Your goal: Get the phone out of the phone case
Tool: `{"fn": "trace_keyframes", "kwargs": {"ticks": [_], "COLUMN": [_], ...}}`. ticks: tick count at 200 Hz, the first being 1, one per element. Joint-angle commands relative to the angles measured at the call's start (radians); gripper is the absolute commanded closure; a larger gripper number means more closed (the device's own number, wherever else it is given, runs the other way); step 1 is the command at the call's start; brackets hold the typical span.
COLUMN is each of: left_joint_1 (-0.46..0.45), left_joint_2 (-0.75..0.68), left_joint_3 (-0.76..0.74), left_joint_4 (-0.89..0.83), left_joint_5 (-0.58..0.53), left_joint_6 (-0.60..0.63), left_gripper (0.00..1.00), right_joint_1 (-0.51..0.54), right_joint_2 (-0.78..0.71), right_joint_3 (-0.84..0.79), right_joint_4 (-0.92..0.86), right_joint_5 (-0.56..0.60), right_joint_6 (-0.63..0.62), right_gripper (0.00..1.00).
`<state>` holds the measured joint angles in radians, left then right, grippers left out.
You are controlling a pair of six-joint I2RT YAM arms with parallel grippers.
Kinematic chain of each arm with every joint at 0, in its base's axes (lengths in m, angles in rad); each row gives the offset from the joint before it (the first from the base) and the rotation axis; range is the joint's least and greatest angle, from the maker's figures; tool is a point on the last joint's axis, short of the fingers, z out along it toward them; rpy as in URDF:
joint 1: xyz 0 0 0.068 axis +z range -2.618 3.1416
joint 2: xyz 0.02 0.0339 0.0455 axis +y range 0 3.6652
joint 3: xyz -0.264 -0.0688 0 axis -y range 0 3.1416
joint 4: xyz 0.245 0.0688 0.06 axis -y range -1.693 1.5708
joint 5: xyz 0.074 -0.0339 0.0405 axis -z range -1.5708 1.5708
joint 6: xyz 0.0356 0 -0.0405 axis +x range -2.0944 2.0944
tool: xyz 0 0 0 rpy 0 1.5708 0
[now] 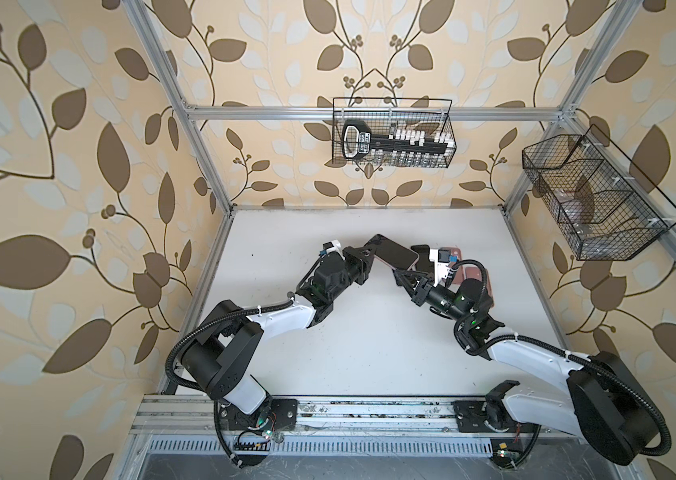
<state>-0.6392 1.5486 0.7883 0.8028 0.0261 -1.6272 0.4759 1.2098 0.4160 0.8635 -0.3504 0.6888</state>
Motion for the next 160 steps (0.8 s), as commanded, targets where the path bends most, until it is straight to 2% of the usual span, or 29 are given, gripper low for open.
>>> {"fn": "trace_keyframes", "kwargs": {"ticks": [1, 119, 160], "left_joint_1": [-0.001, -0.001, -0.001], "left_joint_2": [-0.036, -0.019, -0.021], "left_joint_3": [0.087, 0.112, 0.105], "left_joint_4": [0.123, 0.131, 0.136], "left_joint_5": [0.010, 0.017, 0.017], "left_joint_6": [-0.008, -0.017, -0.015], "left_gripper": [1.00, 1.00, 1.00], "right_joint_1": [-0.016, 0.013, 0.000], "right_joint_2": [0.019, -0.007, -0.012], "right_joint_3": [-0.056, -0.078, -0.086], "right_joint_4": [-0.175, -0.207, -0.189], "right_joint_5": [0.103, 0.195, 0.158], "right_joint_6": [-0.147, -0.189, -0.172], "right_gripper": [0.86, 0.81, 0.81]}}
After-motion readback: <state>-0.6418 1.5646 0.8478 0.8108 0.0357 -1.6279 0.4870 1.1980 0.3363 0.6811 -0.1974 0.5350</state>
